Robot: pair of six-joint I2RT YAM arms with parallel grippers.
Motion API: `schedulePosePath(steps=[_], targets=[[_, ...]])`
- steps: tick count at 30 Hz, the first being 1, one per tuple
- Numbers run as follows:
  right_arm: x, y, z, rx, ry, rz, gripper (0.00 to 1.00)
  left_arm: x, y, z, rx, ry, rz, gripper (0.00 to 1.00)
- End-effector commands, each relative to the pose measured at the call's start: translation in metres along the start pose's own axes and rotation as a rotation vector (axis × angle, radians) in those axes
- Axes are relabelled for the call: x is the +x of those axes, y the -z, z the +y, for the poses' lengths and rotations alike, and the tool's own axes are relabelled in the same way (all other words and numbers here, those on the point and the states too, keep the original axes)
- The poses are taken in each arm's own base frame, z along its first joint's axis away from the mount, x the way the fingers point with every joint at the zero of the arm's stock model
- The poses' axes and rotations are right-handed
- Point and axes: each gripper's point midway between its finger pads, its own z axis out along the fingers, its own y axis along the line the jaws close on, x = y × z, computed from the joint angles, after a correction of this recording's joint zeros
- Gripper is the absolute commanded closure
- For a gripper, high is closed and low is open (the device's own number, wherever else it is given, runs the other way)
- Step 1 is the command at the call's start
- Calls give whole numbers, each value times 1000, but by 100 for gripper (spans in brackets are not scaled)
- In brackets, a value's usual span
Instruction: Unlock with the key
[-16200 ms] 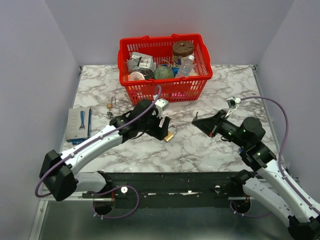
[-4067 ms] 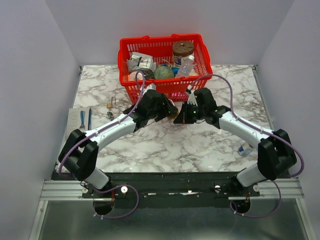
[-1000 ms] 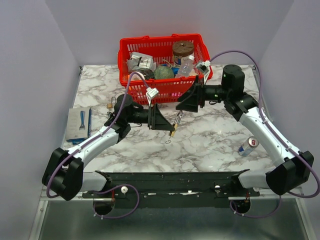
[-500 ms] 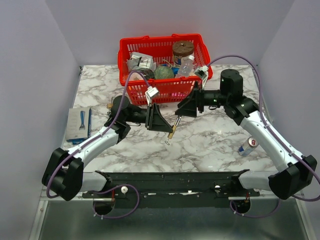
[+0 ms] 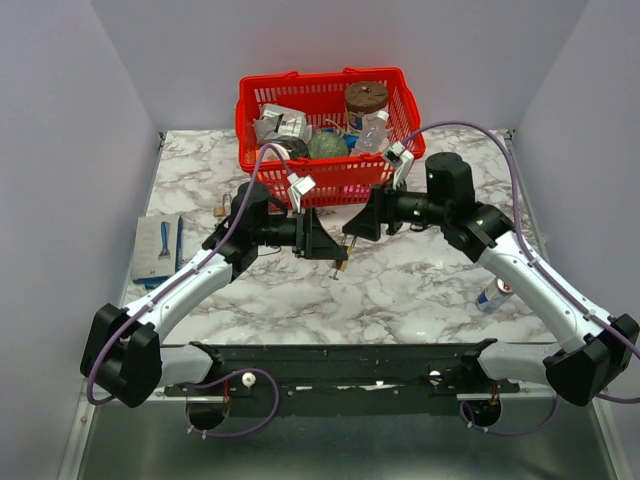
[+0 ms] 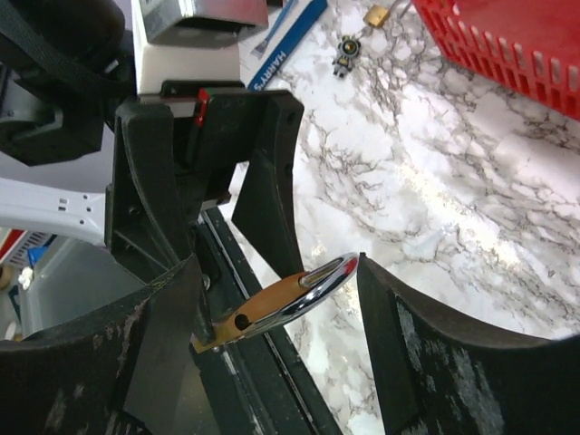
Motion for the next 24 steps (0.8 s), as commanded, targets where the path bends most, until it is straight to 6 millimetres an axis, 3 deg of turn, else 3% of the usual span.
schedulePosePath(steps=[1,5,12,17,24], targets=[[29,-2,-25,108,-21,48,23,-18,5,-25,32,-115,-57,100],[52,0,-48,204,-63,70,23,-17,10,-29,40,-123,-61,100],[65,5,-75,282,-113,53,24,-16,15,-35,64,-117,-78,100],[60,-5,-61,179,-103,69,25,-16,15,-29,42,-102,-85,100],[50,9,-55,200,-50,30,25,-25,17,0,-129,-79,-157,100]])
